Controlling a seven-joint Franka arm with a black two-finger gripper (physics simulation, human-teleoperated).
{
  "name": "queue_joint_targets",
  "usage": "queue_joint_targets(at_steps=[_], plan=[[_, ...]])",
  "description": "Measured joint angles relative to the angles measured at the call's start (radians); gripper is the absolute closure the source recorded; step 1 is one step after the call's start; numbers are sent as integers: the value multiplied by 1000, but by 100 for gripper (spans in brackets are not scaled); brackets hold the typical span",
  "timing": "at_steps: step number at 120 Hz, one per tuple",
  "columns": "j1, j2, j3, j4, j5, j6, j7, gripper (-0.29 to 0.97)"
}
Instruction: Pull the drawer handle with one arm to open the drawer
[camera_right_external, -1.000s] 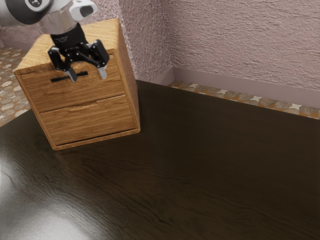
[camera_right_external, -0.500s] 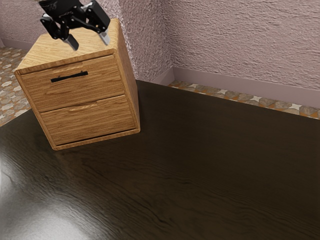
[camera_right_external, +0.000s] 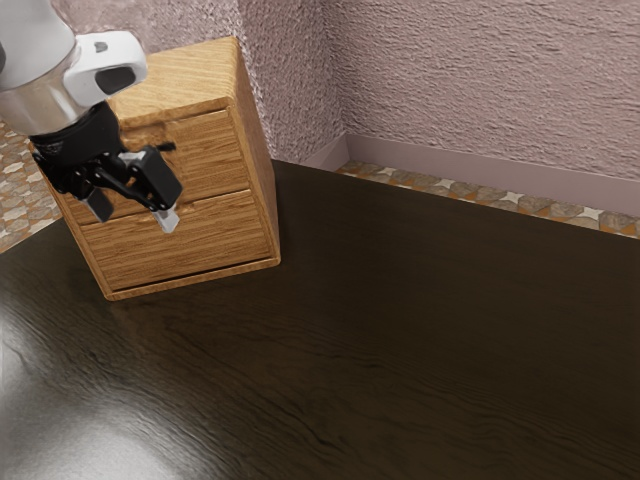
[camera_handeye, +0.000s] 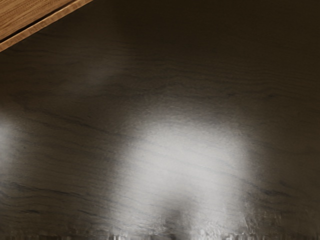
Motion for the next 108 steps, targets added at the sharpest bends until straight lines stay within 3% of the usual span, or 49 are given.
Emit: queue_joint_targets(at_steps=[14, 30, 45, 54, 65, 78, 108], plan=[[-65, -128, 37, -139, 35, 37, 18, 0], [-116, -110, 85, -177, 147, 92, 143, 0], [-275, -104, 175, -180, 281, 146, 278, 0], [-365, -115, 272, -179, 381, 173, 349, 0], [-413, -121, 343, -178, 510, 200, 426, 0], [-451, -117, 400, -174, 614, 235, 503, 0], [-794, -116, 765, -90, 812, 336, 636, 0]])
